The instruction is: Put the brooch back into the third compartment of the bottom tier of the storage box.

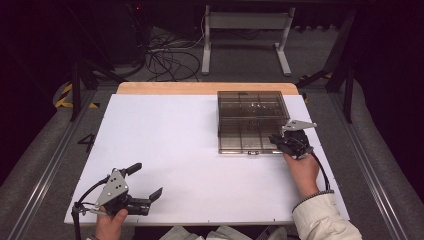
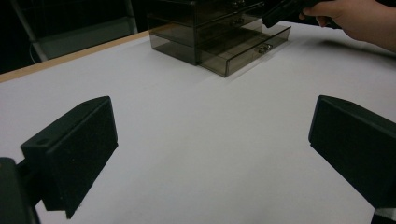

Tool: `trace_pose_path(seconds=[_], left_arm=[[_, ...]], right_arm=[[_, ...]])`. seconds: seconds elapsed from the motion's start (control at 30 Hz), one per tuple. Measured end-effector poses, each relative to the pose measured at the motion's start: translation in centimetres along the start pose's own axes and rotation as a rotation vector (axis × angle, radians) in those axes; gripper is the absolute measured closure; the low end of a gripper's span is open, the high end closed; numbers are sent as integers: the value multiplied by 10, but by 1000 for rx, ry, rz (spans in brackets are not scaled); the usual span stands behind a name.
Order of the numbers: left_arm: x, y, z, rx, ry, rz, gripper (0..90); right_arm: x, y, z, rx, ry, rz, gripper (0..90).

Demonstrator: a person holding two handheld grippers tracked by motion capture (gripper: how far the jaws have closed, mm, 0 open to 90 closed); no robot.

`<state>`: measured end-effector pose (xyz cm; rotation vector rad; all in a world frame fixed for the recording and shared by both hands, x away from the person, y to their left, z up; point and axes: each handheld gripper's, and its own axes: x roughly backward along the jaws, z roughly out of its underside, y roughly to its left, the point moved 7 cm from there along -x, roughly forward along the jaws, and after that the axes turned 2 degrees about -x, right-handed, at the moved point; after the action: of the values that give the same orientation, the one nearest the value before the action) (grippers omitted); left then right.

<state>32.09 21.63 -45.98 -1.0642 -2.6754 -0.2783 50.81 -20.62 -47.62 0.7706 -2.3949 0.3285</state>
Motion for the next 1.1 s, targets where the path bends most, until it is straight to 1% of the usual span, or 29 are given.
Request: trace_pose_path(seconds=[0.03,0.1,0.17,0.23,0.27,0.33,0.6,0.67,0.87,0.9,0.97,1.0,1.1], left_arm=[[0,0,0,1,1,1,21],[0,0,0,-3,1,-2,21],[0,0,0,0,0,-1,21],[0,0,0,-3,2,-2,21],[0,0,0,1,1,0,21],[0,1,0,-6,0,-4,21],[-1,0,0,-4,1,2,21],[-1,0,0,-5,1,2,21],[-1,0,0,-5,1,3,21],[-1,1,0,-13,3,-2,21],[-1,0,1,-9,3,3,21],[-1,0,0,-15,4,1,21],[-1,0,0,-11,2,3,21]], right_arm=[[0,0,0,0,-9,2,796],[1,0,0,-30,-27,-8,796],[-1,-1,1,-32,-35,-3,796],[-1,0,1,-35,-33,-5,796],[-2,-1,2,-31,-30,-2,796],[-2,-1,2,-25,-28,0,796],[-1,-3,4,-45,-35,-3,795],[-1,-3,4,-35,-33,-2,795],[-2,-3,5,-48,-26,-3,791],[-3,-3,5,-49,-26,-3,788],[-3,-4,5,-49,-29,-2,762],[-3,-4,5,-55,-31,-1,737],[-3,-5,6,-68,-31,5,683]])
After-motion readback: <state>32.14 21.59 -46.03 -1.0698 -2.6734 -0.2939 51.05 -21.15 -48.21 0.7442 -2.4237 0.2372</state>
